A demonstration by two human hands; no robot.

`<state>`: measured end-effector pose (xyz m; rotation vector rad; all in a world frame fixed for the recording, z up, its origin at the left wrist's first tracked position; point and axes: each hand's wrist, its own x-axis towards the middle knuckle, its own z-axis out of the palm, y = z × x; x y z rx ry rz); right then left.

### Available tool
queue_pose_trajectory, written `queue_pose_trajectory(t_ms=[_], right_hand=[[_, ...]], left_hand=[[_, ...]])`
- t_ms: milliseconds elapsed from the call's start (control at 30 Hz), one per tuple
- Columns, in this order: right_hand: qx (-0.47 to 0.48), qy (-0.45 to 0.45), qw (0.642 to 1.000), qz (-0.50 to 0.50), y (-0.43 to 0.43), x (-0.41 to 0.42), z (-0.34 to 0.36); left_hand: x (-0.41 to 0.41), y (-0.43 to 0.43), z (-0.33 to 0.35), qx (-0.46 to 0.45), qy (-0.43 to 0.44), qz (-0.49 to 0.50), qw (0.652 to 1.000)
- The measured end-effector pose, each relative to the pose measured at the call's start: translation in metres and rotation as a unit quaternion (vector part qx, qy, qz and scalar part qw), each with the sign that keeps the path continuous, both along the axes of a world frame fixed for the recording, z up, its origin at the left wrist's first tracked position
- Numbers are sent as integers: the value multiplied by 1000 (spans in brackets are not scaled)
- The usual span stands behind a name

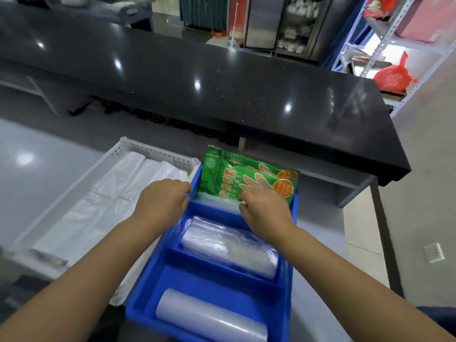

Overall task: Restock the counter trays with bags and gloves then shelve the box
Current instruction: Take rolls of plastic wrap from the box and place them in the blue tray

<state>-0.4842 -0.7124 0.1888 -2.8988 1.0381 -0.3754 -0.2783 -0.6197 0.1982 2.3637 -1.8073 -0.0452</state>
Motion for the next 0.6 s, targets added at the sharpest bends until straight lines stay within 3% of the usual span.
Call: queue_pose_trajectory(t_ms=[200,367,600], right_hand=[[1,58,991,122,47,60,-2],[11,43,980,195,96,104,-4],[-30,54,963,262,199,184,6]], left_hand=[[7,76,2,39,-1,84,996],[29,147,-2,58,5,154,986],[84,289,-4,-3,42,238,970]])
